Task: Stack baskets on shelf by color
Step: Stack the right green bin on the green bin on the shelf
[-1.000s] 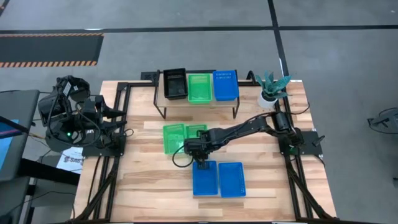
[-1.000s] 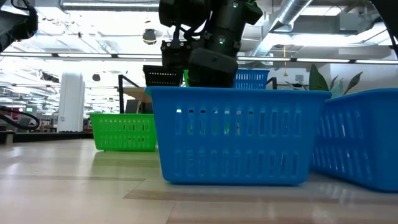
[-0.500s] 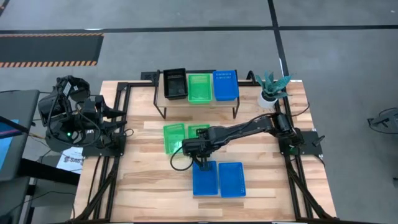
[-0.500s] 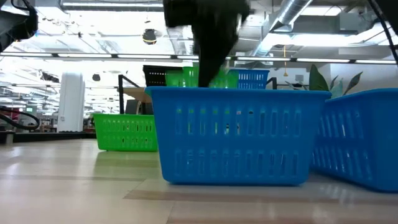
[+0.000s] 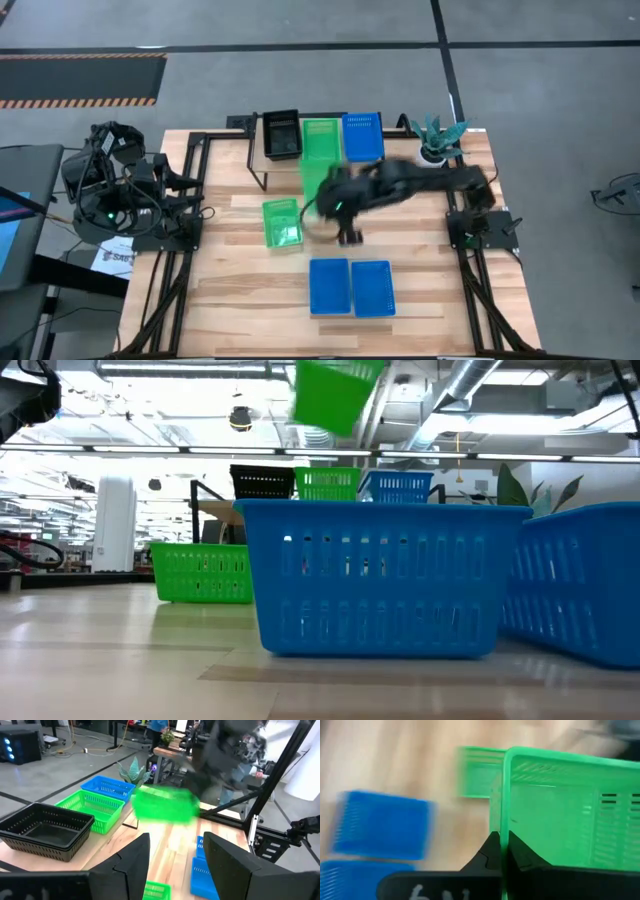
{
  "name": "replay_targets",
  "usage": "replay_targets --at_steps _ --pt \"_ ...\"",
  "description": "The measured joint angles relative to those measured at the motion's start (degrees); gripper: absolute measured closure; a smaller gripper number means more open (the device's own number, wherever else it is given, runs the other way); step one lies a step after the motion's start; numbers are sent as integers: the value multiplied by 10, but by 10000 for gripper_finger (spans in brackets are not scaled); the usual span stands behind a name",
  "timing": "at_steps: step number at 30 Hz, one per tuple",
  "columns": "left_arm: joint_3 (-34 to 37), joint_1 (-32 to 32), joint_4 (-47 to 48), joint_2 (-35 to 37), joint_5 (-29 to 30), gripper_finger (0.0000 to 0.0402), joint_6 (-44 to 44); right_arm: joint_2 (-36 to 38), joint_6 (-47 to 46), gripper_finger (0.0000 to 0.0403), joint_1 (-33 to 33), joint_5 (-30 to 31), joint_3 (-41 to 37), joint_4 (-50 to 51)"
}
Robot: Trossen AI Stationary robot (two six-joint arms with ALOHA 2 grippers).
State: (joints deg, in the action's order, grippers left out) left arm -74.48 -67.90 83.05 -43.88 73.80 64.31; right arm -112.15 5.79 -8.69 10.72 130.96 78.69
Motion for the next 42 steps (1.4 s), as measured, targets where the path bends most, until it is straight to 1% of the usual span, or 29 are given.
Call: replay_targets --at_steps 2,3,6,9,12,13,17,24,28,31,42 --pt "0 0 0 0 0 228 0 21 -5 396 17 62 1 5" --pt "0 0 0 0 0 228 0 31 -1 394 27 81 0 5" --pt "0 0 0 0 0 228 0 48 31 392 57 96 -1 -15" --pt "0 0 0 0 0 228 0 54 68 396 92 88 0 -36" --pt "0 0 1 0 0 228 0 44 104 396 132 87 0 -52" --pt "0 0 1 0 1 228 0 38 114 395 144 81 0 -61" --pt "0 0 3 0 1 228 0 3 142 388 192 26 -1 -86" --pt "0 0 4 0 1 228 0 -62 176 391 253 -1 -1 -87" --pt "0 0 8 0 1 228 -1 -82 179 385 268 -34 -1 -85" --pt "0 0 12 0 1 228 -1 -89 186 383 272 -44 -1 -85" --pt "0 0 16 0 1 228 -3 -84 187 382 262 -48 0 -76"
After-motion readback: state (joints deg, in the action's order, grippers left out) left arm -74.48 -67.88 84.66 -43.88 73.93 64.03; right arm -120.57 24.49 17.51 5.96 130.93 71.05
